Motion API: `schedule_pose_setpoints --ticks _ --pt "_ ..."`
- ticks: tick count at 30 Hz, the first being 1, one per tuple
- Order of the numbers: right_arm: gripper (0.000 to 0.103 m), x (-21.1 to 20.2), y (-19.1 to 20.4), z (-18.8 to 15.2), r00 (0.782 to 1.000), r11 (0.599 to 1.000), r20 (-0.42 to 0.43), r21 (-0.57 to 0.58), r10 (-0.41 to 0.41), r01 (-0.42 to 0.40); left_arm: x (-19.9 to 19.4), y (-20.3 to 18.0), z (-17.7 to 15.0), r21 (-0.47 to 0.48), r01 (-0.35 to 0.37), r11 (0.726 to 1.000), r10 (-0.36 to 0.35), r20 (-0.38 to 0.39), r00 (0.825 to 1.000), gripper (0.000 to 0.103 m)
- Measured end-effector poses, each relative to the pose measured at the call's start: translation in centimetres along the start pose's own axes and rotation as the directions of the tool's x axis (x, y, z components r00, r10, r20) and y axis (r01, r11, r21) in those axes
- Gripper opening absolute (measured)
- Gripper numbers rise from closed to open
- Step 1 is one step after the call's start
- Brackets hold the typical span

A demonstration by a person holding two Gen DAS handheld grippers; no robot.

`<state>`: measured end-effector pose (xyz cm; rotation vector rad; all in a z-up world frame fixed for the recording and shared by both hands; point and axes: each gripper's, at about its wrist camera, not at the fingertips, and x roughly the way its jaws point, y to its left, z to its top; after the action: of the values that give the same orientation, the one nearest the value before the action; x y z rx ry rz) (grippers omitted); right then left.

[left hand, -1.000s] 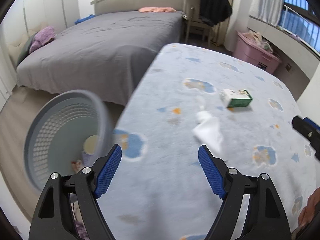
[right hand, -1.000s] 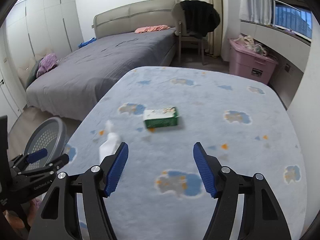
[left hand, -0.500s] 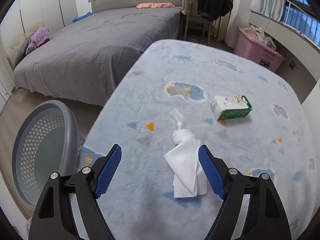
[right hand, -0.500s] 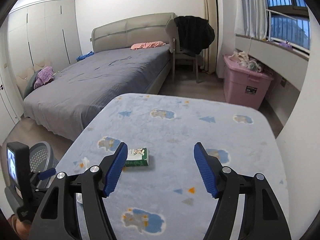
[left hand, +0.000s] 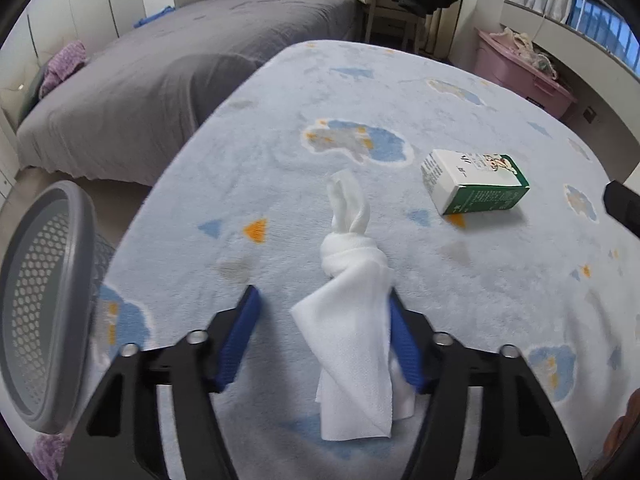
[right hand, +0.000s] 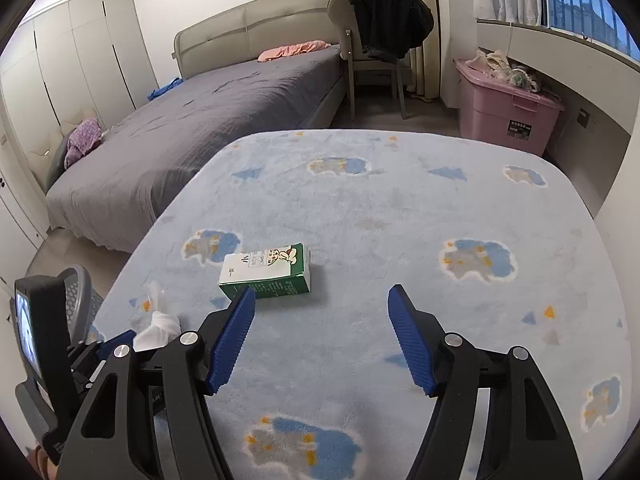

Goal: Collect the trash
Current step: 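Grasp the white tissue with the left tool while the right tool grasps the green milk carton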

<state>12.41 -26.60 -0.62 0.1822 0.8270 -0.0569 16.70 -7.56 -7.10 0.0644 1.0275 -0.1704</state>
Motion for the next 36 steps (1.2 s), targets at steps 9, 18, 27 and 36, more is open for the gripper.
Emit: schedule_pose_setpoints --ticks 9,18,27,36 --pt "0.067 3.3 2.2 -0.3 0.999 0.998 -0.049 -0.057 0.001 -0.004 -1.4 0.7 0.3 0.016 0.035 0.999 -0.035 0.045 0.998 0.012" --pt "0.08 6.9 4.5 0.3 0.996 0.995 -0.092 -0.095 -0.02 0.011 -4.2 5.4 0.9 -0.031 -0.019 0.999 0.022 0.098 0.995 0.012" --pt "0.083 9.3 6.2 0.7 0.992 0.988 -0.105 -0.144 -0.072 0.056 -4.7 7.8 0.7 -0.059 -0.033 0.998 0.039 0.103 0.994 0.012" --pt "0.083 11.5 6.9 1.1 0.984 0.981 -0.138 -0.172 -0.115 0.091 -4.3 8.2 0.8 -0.065 -0.03 0.997 0.036 0.096 0.995 0.012"
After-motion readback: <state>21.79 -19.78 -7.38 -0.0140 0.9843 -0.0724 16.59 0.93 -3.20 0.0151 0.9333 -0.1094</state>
